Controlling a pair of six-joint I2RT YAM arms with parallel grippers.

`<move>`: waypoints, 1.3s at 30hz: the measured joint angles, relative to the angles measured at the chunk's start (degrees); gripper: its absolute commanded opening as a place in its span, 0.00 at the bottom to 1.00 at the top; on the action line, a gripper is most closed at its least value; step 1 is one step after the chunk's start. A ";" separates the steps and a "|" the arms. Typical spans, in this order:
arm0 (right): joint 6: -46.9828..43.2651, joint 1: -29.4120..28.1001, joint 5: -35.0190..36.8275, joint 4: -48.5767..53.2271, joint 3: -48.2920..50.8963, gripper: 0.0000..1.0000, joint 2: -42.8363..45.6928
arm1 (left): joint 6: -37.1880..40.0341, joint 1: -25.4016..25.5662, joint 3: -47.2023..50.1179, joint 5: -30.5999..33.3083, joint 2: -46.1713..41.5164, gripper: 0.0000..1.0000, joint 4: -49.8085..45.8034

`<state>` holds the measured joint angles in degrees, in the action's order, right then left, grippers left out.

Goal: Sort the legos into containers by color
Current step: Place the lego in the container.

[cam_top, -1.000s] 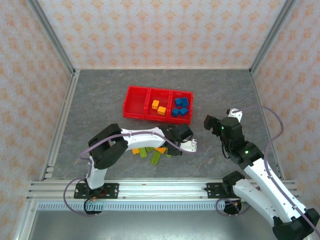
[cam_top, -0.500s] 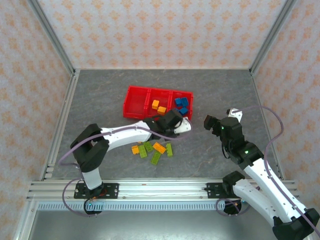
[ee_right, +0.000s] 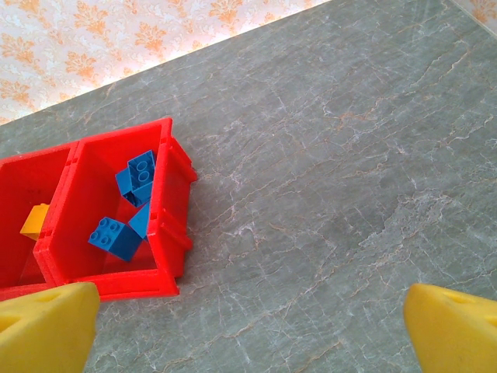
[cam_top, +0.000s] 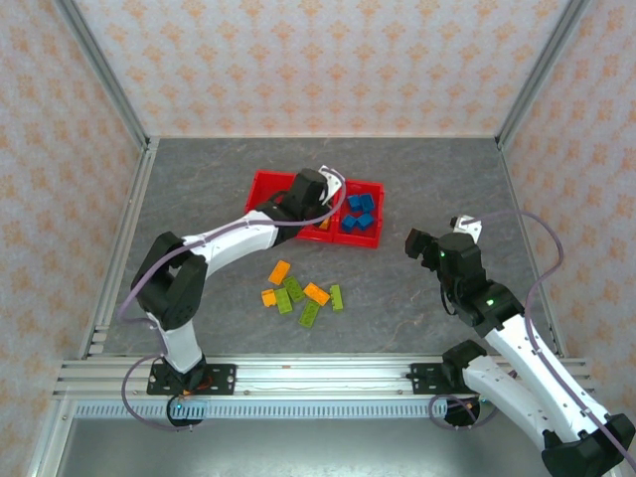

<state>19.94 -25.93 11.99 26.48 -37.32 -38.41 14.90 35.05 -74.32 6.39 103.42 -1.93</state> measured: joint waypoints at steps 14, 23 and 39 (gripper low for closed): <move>0.00 0.00 0.00 0.00 0.00 1.00 0.00 | -8.94 -5.49 -2.49 -1.60 10.19 0.41 9.07; 0.00 0.00 0.00 0.00 0.11 1.00 0.00 | -11.67 -5.60 -2.29 -4.96 10.29 0.99 13.46; 0.00 0.00 -0.02 0.00 0.15 1.00 -0.37 | -20.35 -6.62 0.63 3.41 -3.78 0.99 7.85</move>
<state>19.94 -25.93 11.97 26.48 -37.17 -38.79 -5.45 28.42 -73.69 9.80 99.63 5.91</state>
